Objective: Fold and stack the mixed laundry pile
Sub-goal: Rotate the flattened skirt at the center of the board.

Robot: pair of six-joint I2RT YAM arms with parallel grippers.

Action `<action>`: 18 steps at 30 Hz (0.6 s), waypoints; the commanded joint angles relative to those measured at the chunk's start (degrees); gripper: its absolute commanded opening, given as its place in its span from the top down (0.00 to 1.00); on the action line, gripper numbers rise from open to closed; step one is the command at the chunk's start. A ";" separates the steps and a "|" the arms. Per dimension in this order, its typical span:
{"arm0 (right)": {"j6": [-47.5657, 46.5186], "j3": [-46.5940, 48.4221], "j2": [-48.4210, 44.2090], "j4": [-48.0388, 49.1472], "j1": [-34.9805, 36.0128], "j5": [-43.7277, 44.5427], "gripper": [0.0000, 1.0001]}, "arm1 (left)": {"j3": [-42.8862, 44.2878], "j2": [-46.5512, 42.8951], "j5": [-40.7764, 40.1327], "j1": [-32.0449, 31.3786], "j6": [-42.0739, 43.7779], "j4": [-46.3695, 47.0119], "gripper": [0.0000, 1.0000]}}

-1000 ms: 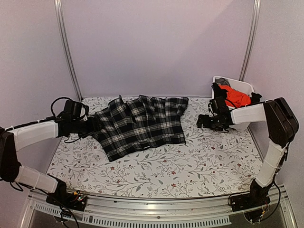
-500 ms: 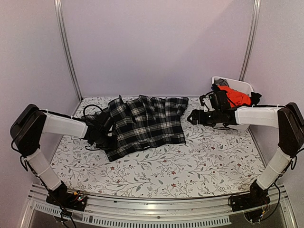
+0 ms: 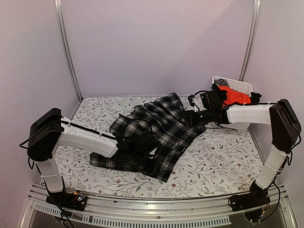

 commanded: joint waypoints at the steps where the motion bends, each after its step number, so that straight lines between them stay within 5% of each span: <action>1: -1.70 1.05 2.93 -0.67 1.87 -3.44 0.35 | -0.94 -8.49 2.77 0.77 -1.66 -1.63 0.65; 8: -3.32 5.13 12.44 -2.64 3.81 -0.95 0.35 | -11.08 -24.25 3.03 15.38 -1.44 4.74 0.57; 18: -5.85 14.66 26.40 -5.58 5.85 2.24 0.35 | -17.31 -19.41 1.71 23.51 -1.12 6.53 0.64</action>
